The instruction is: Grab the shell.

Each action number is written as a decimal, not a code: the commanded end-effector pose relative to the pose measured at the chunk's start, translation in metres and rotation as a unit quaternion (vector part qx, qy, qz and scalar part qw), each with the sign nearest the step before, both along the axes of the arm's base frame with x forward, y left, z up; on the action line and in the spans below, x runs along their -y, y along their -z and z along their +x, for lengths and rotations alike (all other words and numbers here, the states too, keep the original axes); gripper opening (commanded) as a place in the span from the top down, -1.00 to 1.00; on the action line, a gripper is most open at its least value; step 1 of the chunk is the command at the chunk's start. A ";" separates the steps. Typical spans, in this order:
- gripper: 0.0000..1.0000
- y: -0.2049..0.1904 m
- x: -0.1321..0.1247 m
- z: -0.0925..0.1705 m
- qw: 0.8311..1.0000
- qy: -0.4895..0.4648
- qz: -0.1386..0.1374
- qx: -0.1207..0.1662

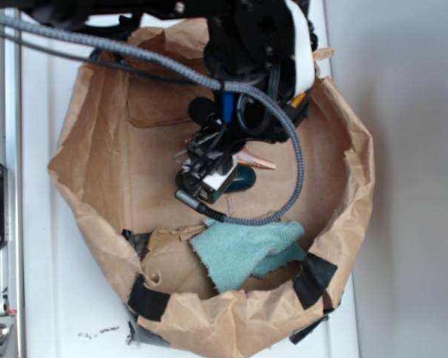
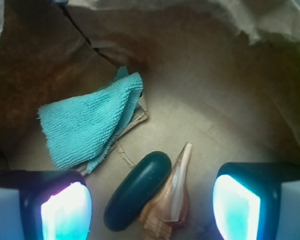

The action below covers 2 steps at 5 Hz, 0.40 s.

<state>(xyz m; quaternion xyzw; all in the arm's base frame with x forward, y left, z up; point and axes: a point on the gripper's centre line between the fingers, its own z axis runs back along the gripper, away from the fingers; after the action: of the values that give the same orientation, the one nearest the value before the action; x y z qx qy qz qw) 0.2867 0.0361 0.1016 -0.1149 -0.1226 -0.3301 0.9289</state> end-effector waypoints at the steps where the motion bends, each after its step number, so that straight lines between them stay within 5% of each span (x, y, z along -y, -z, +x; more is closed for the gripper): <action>1: -1.00 -0.019 0.001 0.003 0.999 -0.009 0.011 0.030; 2: -1.00 -0.004 0.000 0.010 0.999 -0.004 0.020 0.042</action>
<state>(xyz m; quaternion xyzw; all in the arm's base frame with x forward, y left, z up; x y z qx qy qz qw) 0.2970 0.0412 0.0921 -0.0978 -0.1361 -0.3273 0.9299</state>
